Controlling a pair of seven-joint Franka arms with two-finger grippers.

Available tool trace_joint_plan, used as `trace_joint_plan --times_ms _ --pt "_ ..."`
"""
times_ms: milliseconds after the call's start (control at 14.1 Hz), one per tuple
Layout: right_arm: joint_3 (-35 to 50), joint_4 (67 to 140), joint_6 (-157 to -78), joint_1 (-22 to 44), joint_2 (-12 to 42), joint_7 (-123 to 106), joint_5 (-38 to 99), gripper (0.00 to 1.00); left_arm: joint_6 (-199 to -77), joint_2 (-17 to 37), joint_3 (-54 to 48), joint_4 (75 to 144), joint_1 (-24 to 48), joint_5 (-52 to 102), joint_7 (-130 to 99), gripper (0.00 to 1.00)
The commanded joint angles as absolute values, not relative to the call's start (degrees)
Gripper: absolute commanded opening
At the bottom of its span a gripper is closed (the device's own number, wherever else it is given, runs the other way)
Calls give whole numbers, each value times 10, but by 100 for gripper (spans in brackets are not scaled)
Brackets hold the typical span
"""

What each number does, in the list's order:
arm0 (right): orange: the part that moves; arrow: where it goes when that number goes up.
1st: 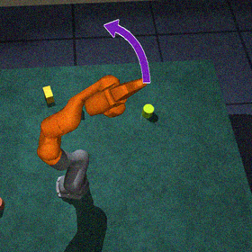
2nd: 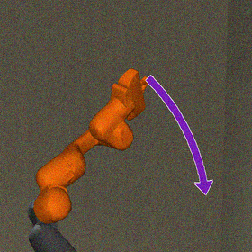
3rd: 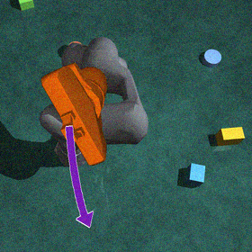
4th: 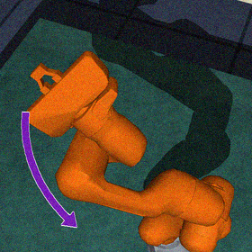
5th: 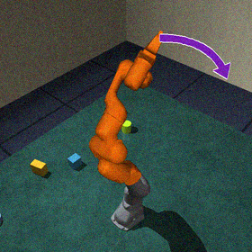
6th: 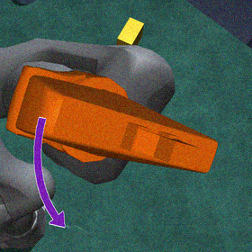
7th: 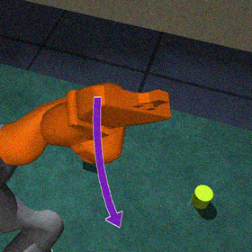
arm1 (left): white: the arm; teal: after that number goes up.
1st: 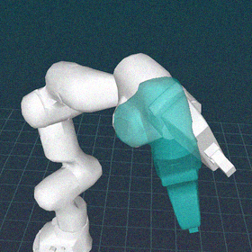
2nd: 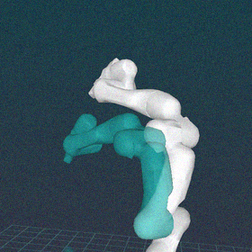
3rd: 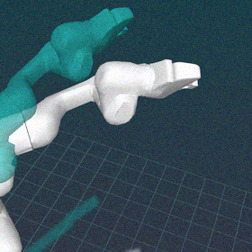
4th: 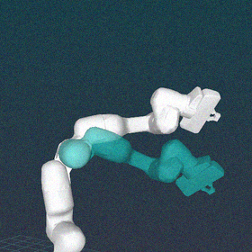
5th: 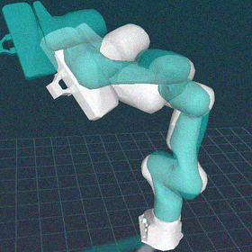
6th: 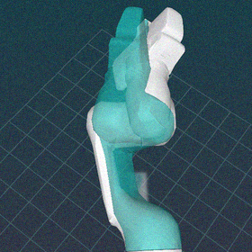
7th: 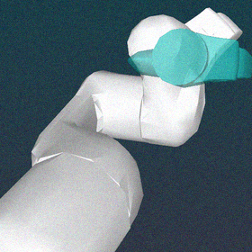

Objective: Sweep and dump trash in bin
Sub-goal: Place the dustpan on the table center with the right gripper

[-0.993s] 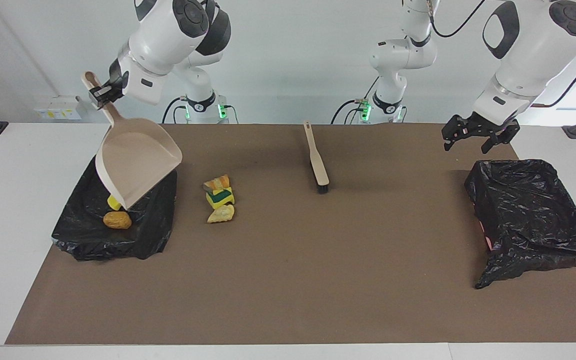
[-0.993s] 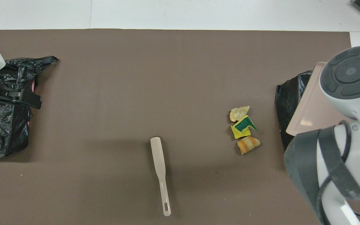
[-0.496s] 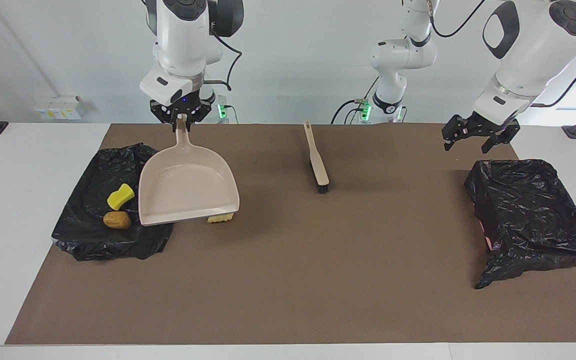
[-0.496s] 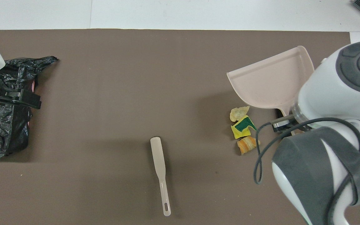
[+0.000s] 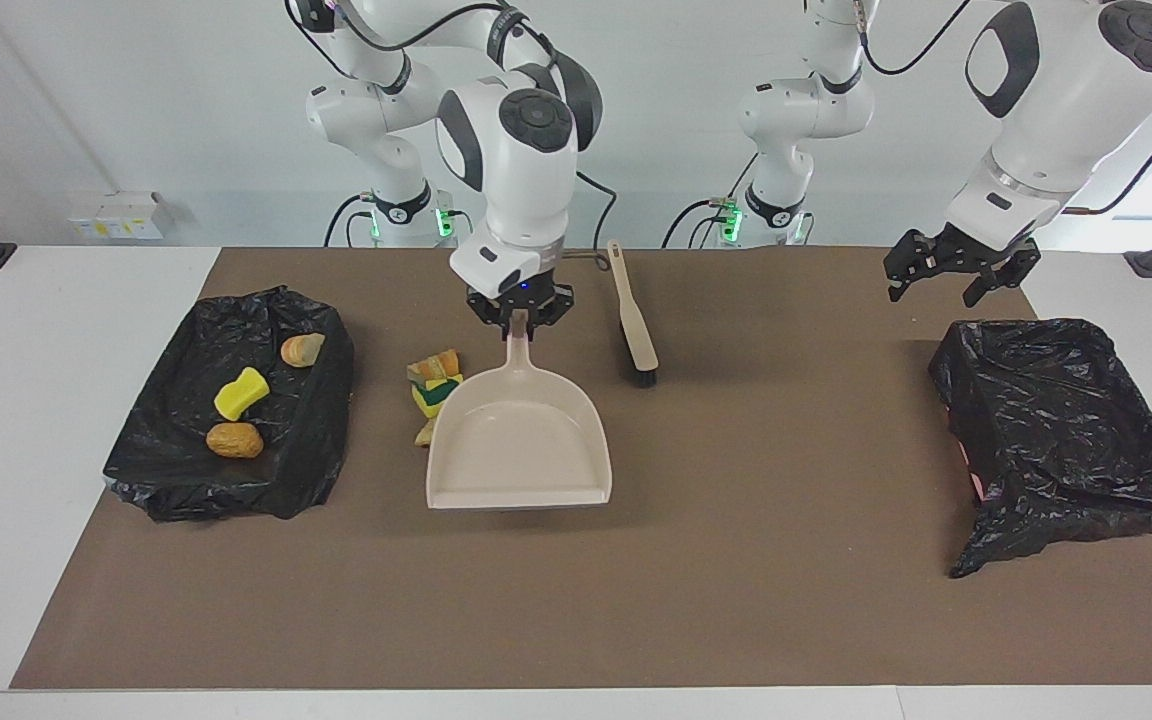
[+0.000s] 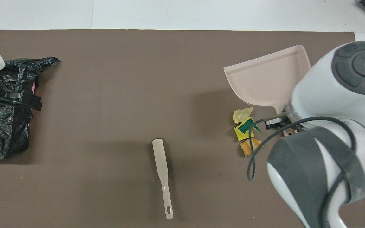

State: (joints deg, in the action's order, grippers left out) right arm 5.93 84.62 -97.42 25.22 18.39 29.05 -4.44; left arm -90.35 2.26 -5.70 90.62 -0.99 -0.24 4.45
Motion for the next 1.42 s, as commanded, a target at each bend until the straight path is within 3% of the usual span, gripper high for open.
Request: trace_joint_plan --times_ms 0,355,780,922,1347 --pt "58 795 -1007 270 233 303 -4 0 -901 18 -59 904 -12 -12 47 100" --pt "58 797 -1126 304 300 393 8 0 -902 18 -59 905 -12 -12 47 100" --pt "59 802 -1171 317 340 404 10 0 -904 17 -59 907 -12 -11 46 100" --pt "59 810 -1202 318 344 403 12 11 -905 17 -59 906 -11 -11 48 100" --pt "60 826 -1202 316 342 395 10 66 -911 17 -59 909 -11 -9 50 100"
